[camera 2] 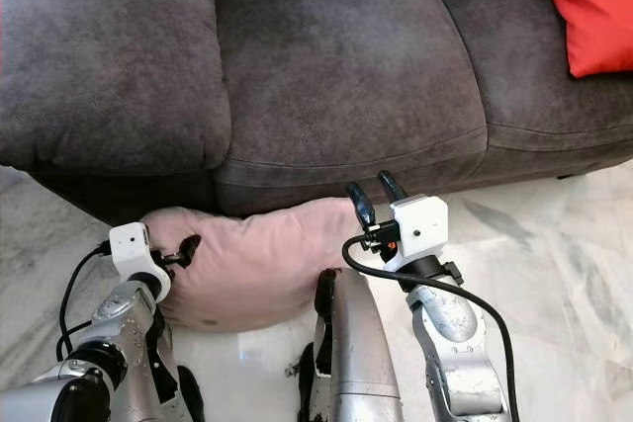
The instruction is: Move the pillow to the sofa from floor
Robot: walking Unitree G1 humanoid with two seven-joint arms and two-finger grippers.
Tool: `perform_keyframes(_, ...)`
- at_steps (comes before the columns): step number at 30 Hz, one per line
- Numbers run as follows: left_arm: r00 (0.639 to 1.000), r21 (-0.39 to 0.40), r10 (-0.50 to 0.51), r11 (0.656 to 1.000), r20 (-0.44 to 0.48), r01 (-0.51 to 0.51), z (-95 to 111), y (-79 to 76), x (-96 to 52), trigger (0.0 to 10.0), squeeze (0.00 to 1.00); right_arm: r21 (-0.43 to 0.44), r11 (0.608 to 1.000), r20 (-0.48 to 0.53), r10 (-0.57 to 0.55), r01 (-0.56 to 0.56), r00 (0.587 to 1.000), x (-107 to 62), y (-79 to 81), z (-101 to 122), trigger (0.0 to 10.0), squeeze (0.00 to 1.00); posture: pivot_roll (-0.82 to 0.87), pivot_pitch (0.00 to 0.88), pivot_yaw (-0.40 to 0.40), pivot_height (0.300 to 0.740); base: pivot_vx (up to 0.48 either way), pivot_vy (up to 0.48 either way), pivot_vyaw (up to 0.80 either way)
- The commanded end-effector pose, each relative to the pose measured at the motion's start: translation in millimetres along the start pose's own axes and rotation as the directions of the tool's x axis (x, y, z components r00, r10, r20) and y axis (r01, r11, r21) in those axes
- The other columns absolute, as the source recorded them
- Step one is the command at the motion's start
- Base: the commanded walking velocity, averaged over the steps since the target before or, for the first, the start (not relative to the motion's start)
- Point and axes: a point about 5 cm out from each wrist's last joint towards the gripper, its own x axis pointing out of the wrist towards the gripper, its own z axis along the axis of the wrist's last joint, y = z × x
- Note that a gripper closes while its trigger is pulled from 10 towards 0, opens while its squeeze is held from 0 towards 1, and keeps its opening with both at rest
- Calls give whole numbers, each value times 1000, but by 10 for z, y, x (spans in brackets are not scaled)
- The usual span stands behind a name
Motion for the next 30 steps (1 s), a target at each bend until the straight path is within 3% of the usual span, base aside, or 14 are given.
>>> perform_keyframes(1,1000,-30,5,1000,0,-5,-50,-13,-17,10000,0,3,1000,-16,4,-4,1000,-58,-11,5,10000,0,-130,358,-188,470,0,0,0)
perform_keyframes(7,999,-9,-6,1000,-40,5,-109,-61,-19,10000,0,-1,1000,-26,8,-8,1000,-68,-22,19,10000,0,-139,363,-195,470,0,0,0)
perform_keyframes(8,999,-3,-7,1000,-49,7,-130,-66,-25,3176,0,-1,1000,-28,8,-8,1000,-69,-23,21,10000,0,-139,363,-195,470,0,0,0)
perform_keyframes(9,998,-3,-10,1000,-58,10,-164,-73,-39,0,0,-2,1000,-30,9,-9,1000,-69,-25,23,10000,0,-138,362,-195,470,0,0,0)
perform_keyframes(21,998,12,-20,1000,-60,21,-218,-58,-75,0,0,1,1000,-37,6,-6,999,-43,-23,13,10000,0,-130,352,-188,470,0,0,0)
perform_keyframes(30,998,66,-30,997,-60,34,-194,-36,-71,0,0,7,1000,-32,4,-4,999,-19,-9,11,10000,0,-121,349,-180,470,0,0,0)
